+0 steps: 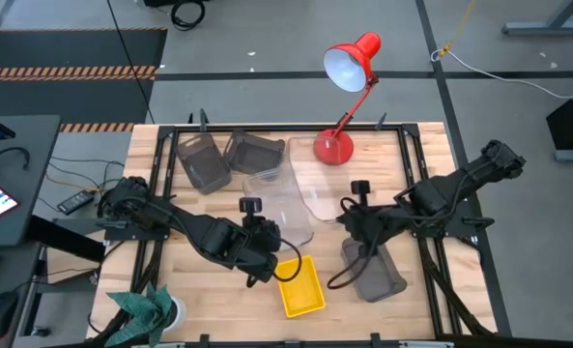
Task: Stack baskets by color
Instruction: Stack the right transparent bin on the left transparent bin
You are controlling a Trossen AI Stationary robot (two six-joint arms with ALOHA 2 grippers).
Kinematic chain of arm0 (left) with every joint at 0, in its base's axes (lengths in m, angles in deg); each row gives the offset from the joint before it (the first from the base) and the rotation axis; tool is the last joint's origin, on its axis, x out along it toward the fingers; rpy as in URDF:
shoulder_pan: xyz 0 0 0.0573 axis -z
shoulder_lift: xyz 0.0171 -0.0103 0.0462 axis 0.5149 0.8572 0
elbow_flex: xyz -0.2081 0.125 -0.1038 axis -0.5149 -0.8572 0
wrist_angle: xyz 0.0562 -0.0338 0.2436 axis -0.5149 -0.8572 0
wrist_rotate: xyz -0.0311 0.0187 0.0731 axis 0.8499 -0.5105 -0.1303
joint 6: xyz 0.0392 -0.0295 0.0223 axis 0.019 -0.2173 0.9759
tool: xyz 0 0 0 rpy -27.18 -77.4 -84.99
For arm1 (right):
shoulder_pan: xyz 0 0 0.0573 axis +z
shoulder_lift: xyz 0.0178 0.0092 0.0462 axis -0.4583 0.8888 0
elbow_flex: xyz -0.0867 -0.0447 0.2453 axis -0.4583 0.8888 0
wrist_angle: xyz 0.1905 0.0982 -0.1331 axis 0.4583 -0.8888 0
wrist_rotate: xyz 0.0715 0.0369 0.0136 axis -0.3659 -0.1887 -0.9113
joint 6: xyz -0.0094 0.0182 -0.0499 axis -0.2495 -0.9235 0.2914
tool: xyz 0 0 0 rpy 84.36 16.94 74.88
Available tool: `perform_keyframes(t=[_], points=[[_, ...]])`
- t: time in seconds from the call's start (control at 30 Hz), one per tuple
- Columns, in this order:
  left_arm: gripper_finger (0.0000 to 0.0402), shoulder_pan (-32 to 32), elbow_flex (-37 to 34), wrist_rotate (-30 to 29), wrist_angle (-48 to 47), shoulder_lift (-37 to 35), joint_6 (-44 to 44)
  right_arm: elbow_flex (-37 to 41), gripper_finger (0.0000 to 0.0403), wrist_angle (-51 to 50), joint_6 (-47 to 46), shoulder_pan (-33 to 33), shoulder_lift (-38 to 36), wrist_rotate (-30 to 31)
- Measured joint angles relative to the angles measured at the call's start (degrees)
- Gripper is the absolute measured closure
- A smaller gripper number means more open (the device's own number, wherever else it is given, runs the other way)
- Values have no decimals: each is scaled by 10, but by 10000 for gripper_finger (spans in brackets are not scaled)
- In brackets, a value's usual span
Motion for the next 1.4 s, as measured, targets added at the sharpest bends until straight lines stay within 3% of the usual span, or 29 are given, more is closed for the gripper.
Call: perform_keyframes(t=[0.3,0.77,0.97,1.13,1.4], points=[[339,6,-25,-11,-33,-35,-7,0,400,127,71,12,45,11],[367,6,-295,-20,167,-290,-48,0,400,252,142,-27,129,11],[370,3,-366,-32,215,-377,-35,0,400,240,140,-38,161,7],[376,2,-400,-33,221,-436,-10,-9,400,230,118,-50,183,-49],[378,2,-420,-34,236,-481,-78,-80,400,85,69,-63,255,-87]])
